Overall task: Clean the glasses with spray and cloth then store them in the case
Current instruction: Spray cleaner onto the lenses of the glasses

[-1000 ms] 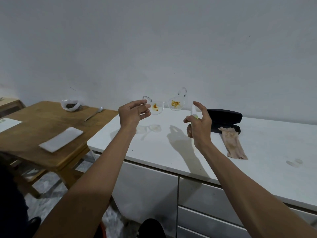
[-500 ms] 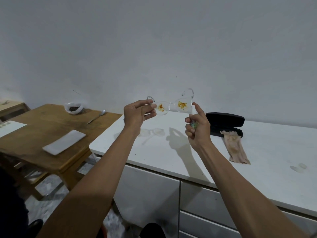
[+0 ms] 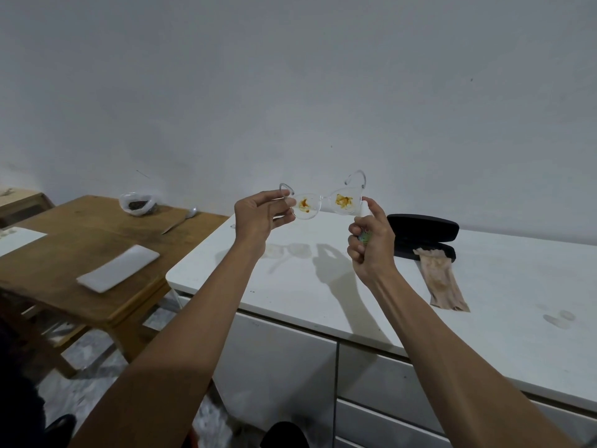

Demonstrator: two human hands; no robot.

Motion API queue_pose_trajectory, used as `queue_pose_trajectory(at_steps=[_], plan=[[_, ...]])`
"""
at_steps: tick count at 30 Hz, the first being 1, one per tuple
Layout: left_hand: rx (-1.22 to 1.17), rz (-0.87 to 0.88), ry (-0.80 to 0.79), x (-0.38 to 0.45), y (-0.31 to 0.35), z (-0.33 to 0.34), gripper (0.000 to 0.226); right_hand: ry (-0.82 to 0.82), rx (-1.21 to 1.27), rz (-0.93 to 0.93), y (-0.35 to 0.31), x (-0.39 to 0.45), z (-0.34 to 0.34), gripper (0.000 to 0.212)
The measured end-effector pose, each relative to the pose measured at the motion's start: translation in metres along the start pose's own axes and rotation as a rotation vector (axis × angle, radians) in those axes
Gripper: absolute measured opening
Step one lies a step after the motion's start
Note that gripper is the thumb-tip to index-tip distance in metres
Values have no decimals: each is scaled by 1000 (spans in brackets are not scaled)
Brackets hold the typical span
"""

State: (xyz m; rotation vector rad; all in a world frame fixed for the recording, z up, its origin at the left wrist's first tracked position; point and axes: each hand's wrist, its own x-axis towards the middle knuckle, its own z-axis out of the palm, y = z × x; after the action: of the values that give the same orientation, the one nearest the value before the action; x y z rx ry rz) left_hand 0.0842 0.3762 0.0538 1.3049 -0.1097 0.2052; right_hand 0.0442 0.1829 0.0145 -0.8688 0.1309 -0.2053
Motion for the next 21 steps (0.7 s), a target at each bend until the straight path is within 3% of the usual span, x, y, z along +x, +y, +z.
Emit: queue_pose_trajectory(at_steps=[10,21], plan=[[-18,2,-14,-4,0,7,18,-99,-113,55,19,-7,18,46],[-17,-2,-15,-7,0,11,18,-110,-35,107,27,-12,36,49]])
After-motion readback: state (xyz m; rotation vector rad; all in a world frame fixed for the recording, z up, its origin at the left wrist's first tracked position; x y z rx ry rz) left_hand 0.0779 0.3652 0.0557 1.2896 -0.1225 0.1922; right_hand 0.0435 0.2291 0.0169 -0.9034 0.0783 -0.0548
